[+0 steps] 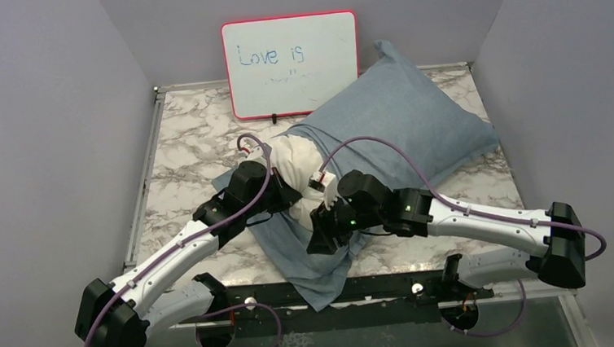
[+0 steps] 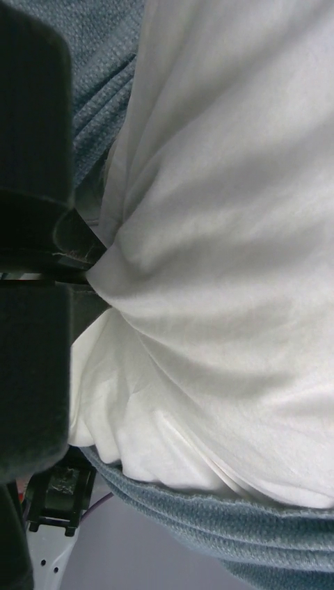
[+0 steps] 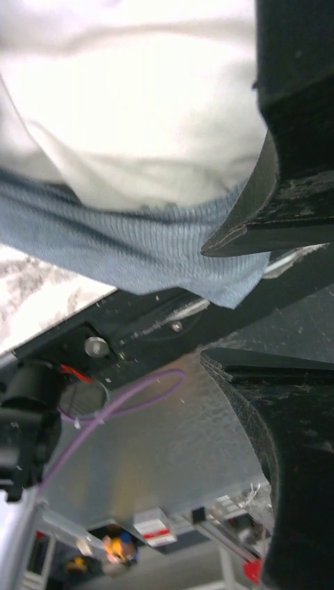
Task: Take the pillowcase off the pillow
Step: Remove the pillow from the pillowcase.
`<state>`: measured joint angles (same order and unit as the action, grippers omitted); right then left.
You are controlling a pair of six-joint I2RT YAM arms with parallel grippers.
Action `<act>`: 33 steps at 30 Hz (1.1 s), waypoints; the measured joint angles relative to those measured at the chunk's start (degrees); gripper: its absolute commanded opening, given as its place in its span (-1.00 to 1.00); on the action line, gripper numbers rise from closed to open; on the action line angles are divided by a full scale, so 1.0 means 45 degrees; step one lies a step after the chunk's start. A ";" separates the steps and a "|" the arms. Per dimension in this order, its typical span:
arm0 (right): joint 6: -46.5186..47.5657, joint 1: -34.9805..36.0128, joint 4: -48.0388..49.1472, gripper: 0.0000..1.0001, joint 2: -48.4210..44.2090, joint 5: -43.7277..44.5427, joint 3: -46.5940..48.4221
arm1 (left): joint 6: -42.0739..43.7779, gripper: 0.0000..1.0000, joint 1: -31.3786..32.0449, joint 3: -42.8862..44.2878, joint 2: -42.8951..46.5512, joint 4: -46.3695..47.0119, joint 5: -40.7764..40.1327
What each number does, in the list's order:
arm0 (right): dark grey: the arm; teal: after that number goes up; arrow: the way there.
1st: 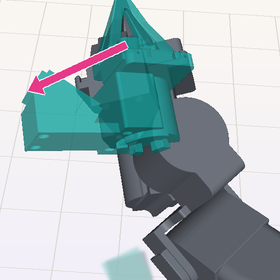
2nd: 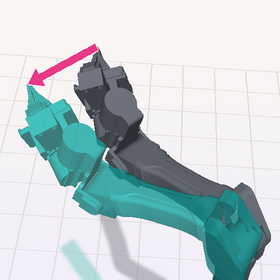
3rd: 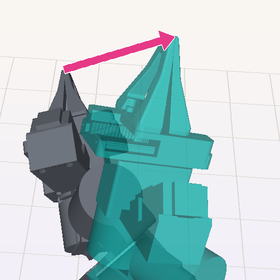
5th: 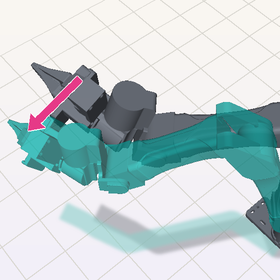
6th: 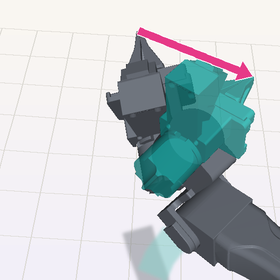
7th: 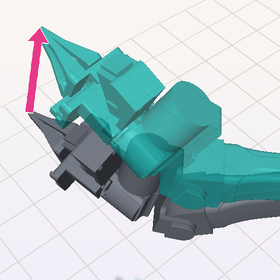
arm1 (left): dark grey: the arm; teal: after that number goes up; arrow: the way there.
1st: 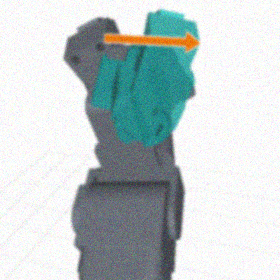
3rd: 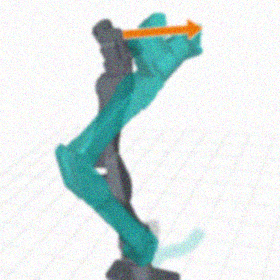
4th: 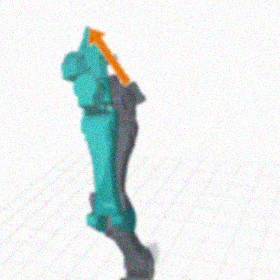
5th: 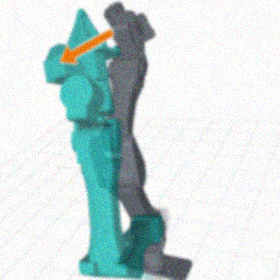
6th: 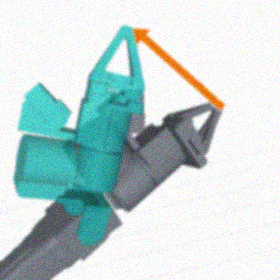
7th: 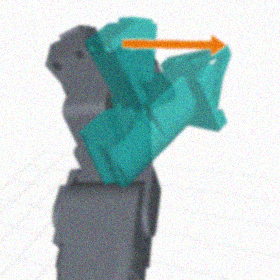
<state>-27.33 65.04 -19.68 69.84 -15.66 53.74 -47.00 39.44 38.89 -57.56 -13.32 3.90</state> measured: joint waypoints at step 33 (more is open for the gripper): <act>0.1554 0.1831 0.0709 -0.47 0.2273 -0.0525 -0.0423 | -0.0758 -1.00 -0.0831 0.0714 -0.1287 -0.0520 0.1642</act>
<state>-20.34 73.28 -16.49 80.07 -18.02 51.83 -50.41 35.70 42.11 -63.35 -15.66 11.29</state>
